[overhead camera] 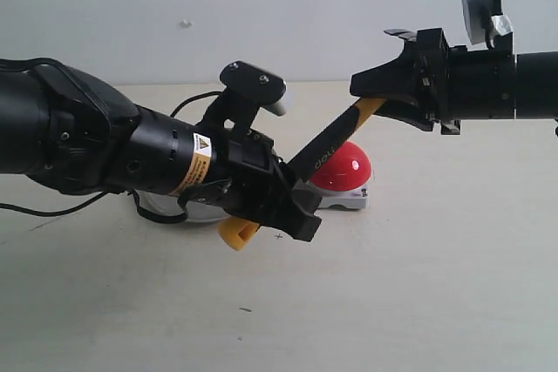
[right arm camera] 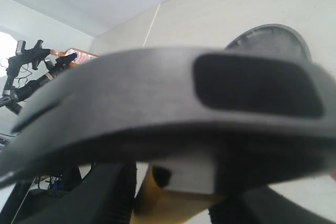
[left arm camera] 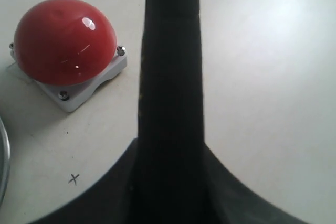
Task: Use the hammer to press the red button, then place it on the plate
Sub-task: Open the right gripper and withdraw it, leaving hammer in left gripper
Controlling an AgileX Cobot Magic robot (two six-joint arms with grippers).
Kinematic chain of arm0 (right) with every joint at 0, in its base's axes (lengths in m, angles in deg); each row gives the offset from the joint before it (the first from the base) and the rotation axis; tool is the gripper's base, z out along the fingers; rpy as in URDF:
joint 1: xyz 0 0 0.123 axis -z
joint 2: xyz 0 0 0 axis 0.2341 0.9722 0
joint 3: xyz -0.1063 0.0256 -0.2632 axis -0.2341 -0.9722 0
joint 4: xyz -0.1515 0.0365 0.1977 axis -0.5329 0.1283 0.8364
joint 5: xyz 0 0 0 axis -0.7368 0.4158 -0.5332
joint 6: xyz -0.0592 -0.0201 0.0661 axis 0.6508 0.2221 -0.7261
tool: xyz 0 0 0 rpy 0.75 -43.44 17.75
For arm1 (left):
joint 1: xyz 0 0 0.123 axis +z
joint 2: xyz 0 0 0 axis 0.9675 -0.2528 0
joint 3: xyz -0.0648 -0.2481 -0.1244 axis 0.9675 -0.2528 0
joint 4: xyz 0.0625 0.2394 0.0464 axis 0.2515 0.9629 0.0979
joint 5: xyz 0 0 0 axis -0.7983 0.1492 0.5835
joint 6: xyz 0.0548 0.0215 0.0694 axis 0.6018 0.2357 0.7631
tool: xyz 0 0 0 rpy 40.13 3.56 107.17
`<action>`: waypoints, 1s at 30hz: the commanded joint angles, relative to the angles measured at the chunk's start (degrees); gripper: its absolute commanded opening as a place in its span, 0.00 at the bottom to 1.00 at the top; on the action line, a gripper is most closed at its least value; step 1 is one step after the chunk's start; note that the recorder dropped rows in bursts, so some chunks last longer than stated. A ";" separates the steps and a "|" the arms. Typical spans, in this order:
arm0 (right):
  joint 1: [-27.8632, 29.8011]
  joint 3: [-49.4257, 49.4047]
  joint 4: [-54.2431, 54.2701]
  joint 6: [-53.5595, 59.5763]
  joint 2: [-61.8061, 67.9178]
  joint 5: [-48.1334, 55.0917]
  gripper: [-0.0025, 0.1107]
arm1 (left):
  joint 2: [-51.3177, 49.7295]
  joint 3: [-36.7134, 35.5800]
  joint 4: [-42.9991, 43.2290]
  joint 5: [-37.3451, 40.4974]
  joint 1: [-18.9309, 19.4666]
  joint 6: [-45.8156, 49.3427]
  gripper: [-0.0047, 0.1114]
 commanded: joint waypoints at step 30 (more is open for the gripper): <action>4.43 -9.93 6.64 6.44 -10.22 4.13 0.52 | 1.92 0.81 -2.75 2.70 0.01 0.17 0.04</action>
